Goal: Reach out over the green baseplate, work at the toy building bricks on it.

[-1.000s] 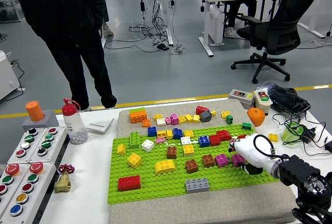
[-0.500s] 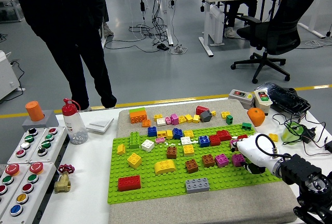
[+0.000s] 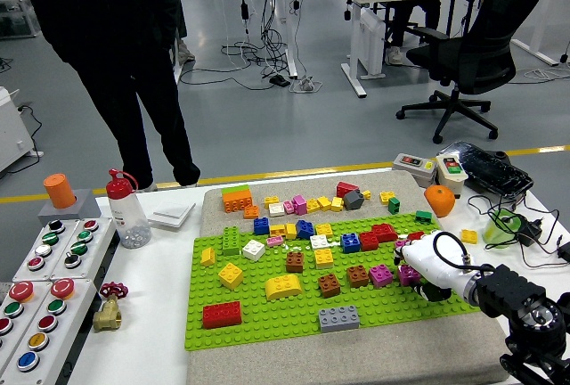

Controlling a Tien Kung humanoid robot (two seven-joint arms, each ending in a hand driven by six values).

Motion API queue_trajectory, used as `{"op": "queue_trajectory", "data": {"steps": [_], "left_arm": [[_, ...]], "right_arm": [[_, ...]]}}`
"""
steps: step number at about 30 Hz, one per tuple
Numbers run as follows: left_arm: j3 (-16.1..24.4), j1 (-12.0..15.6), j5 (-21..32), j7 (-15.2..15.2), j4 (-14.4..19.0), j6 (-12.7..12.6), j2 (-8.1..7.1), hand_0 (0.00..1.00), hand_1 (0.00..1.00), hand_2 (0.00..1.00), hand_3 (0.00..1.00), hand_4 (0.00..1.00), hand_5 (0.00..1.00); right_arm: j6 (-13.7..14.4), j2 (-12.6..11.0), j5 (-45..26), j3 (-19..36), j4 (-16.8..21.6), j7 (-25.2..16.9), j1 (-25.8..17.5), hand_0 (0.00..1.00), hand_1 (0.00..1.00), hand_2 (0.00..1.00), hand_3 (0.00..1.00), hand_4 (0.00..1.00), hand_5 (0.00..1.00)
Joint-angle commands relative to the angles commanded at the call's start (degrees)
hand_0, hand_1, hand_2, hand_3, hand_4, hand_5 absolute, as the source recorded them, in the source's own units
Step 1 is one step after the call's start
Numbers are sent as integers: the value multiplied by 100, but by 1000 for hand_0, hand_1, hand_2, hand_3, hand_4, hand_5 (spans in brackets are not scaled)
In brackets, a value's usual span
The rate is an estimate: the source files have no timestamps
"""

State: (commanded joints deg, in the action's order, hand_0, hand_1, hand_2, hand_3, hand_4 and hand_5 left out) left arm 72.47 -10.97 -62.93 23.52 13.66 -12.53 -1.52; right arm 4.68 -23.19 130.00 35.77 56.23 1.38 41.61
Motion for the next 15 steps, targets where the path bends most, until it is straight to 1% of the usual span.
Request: {"op": "queue_trajectory", "data": {"steps": [15], "left_arm": [[5, -32, -7, 4, 2, -7, -6, 638, 604, 610, 455, 355, 993]], "right_arm": [[-134, 56, 0, -74, -124, 36, 134, 148, 315, 667, 678, 667, 109]]}}
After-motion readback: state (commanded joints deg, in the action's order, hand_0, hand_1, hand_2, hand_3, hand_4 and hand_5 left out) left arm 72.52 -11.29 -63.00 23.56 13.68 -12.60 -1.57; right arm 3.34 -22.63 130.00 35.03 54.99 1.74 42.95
